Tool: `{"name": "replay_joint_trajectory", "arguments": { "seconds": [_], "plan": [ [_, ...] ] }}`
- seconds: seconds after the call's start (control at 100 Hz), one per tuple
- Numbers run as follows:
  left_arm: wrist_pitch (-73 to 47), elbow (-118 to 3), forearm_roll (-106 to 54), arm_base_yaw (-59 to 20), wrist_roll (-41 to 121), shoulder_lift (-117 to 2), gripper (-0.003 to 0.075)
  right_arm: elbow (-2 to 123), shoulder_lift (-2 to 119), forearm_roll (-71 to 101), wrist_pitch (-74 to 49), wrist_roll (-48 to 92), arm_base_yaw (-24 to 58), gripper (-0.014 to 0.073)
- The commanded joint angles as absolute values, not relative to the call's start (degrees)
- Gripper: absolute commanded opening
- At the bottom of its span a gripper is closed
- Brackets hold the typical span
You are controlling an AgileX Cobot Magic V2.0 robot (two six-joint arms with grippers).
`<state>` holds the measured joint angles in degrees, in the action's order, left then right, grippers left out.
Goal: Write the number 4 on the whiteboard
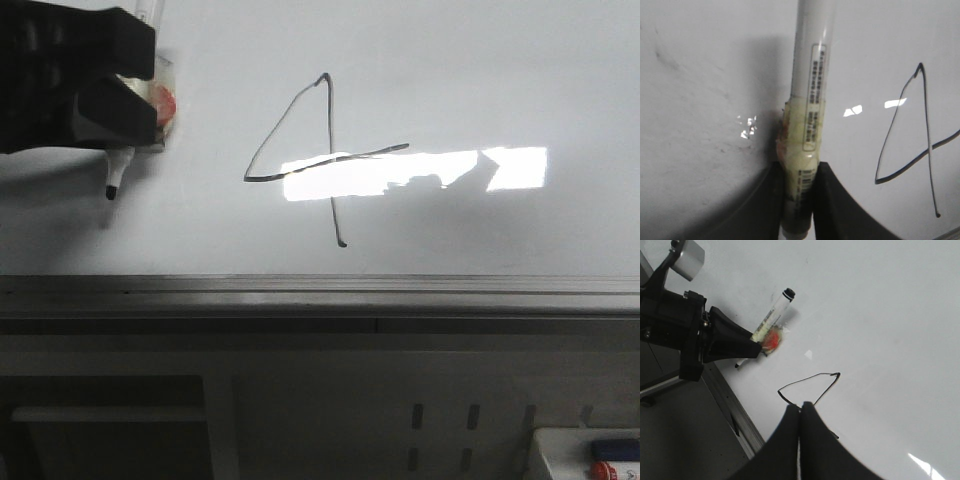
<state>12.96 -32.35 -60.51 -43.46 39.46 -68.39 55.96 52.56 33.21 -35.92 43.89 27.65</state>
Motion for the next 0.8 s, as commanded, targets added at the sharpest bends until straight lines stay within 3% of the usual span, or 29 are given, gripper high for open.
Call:
{"name": "replay_joint_trajectory", "arguments": {
  "seconds": [0.0, 0.79],
  "plan": [
    [15.9, -33.89, -60.46, -43.96, 39.05, -68.71, -0.002, 57.47, 51.93, 34.96, -32.25, 43.89, 27.27, -0.0064],
    [20.86, -33.89, -60.46, -43.96, 39.05, -71.72, -0.002, 55.76, 52.19, 35.73, -32.25, 43.89, 27.27, -0.0064]
  ]
}}
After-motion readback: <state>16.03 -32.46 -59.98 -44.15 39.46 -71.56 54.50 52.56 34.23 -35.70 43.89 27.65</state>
